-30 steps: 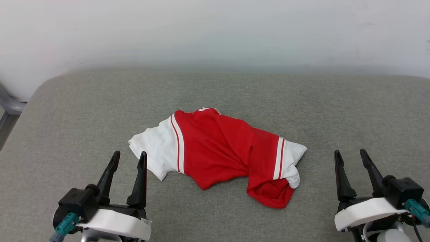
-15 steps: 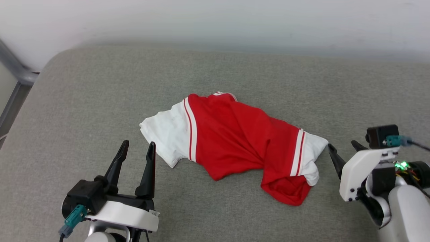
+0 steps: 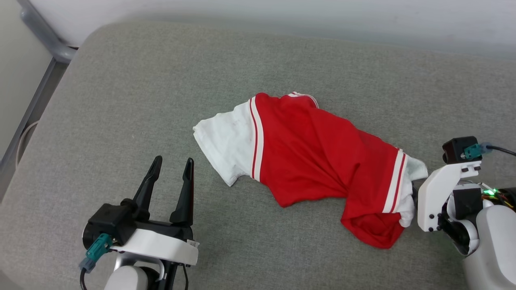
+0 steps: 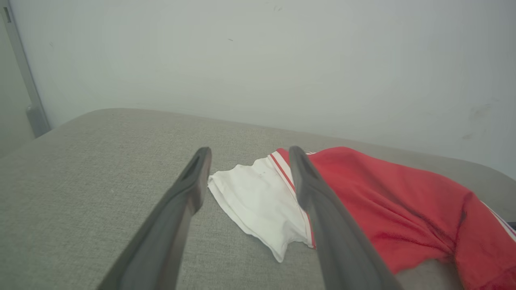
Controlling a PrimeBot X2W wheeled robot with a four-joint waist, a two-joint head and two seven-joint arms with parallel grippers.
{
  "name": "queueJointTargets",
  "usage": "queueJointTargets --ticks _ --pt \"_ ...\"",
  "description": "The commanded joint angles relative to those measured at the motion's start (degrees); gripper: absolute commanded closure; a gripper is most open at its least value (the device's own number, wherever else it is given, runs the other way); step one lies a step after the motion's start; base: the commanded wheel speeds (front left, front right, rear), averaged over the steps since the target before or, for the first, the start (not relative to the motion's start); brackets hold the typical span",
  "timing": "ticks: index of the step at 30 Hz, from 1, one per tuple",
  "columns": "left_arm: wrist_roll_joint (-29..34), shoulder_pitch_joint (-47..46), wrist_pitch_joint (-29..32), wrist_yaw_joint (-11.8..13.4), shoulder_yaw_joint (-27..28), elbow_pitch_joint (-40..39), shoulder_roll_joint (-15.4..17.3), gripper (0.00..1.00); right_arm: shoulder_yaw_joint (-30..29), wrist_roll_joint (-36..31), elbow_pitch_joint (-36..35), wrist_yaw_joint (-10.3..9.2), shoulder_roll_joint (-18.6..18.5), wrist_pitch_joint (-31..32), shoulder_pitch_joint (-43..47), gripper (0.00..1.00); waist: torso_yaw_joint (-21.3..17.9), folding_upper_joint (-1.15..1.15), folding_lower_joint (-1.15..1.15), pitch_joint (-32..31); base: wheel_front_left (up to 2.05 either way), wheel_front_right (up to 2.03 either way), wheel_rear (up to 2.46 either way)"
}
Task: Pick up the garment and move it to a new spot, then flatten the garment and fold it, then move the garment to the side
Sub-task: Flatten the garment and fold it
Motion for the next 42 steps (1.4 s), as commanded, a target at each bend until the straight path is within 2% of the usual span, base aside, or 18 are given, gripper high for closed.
queueJointTargets --ticks 1,5,6,7,8,12,17,23,27,29,34,37,38,39,42 --pt "0.3 -0.6 -0.1 -0.2 0.3 0.2 -0.2 0.0 0.4 -0.1 0.8 -0.02 -0.2 -0.2 -0.9 0.0 0.7 0.0 -0.01 0.8 0.0 0.0 0.0" --pt "0.8 -1.0 -0.1 -0.3 0.4 0.5 -0.6 0.0 2.6 -0.5 2.9 -0.02 -0.7 -0.8 -0.2 0.0 1.2 0.0 -0.01 1.2 0.0 0.0 0.0" --pt "0.8 -1.0 -0.2 -0.3 0.4 0.6 -0.6 0.0 3.2 -0.6 3.5 -0.01 -0.9 -1.1 -0.1 0.33 1.2 0.0 -0.01 1.2 0.0 0.0 0.0" --pt "0.8 -1.1 -0.2 -0.4 0.5 0.7 -0.7 0.0 3.6 -0.9 3.8 -0.02 -1.2 -1.8 0.0 0.73 1.2 0.0 -0.01 1.2 0.0 0.0 0.0" --pt "0.9 -1.1 -0.2 -0.4 0.5 0.9 -0.7 0.0 3.8 -1.2 4.1 -0.02 -1.5 -2.7 -0.1 1.0 1.2 0.0 -0.01 1.0 0.0 0.0 0.0" --pt "1.2 -0.4 -0.2 -0.4 0.7 1.7 -0.7 0.0 3.6 -2.6 4.6 -0.05 -2.8 -6.4 -0.1 1.0 0.8 0.0 -0.01 -0.6 0.0 0.0 0.0" --pt "0.7 1.0 -0.2 -0.5 0.5 2.1 -0.2 0.0 4.2 -3.4 1.5 -0.05 -5.3 -8.6 0.3 1.0 -0.7 0.0 -0.01 -3.3 0.0 0.0 0.0" --pt "0.3 1.7 -0.2 -0.5 0.5 1.6 0.0 0.0 5.8 -3.4 -4.7 -0.05 -13.8 -4.9 1.5 1.0 -2.2 0.0 -0.01 -4.6 0.0 0.0 0.0" --pt "0.1 0.8 -0.2 -0.5 0.3 1.0 0.0 0.0 7.2 -2.6 -6.7 -0.05 -21.2 -1.3 0.8 1.0 -2.5 0.0 -0.01 -3.3 0.0 0.0 0.0" --pt "0.0 0.1 -0.2 -0.5 0.0 0.9 0.0 0.0 8.0 -2.8 -6.3 -0.05 -24.5 -0.4 -0.3 1.0 -2.4 0.0 -0.01 -2.2 0.0 0.0 0.0" --pt "-0.2 -1.5 -0.2 -0.5 -1.0 1.3 0.2 0.0 11.1 -2.8 -1.8 -0.05 -30.1 0.5 -3.7 1.0 -1.6 0.0 -0.01 0.1 0.0 0.0 0.0" --pt "-0.4 -2.4 -0.2 -0.5 -1.4 1.5 0.3 0.0 12.8 -2.5 2.3 -0.05 -30.8 -0.1 -6.4 1.0 -1.0 0.0 -0.01 1.0 0.0 0.0 0.0" --pt "-0.5 -2.6 -0.2 -0.5 -1.5 1.5 0.3 0.0 13.0 -2.7 3.5 -0.05 -30.6 -1.1 -7.5 0.26 -0.9 0.0 -0.01 1.2 0.0 0.0 0.0" --pt "-0.5 -2.8 -0.2 -0.5 -1.6 1.6 0.3 0.0 12.9 -3.2 5.2 -0.05 -30.4 -1.9 -8.4 0.0 -0.7 0.0 -0.01 1.4 0.0 0.0 0.0" --pt "-0.6 -3.2 -0.2 -0.5 -1.6 1.9 0.4 0.0 13.2 -4.3 9.2 -0.05 -28.8 -4.5 -10.1 0.0 -0.5 0.0 -0.01 1.3 0.0 0.0 0.0"
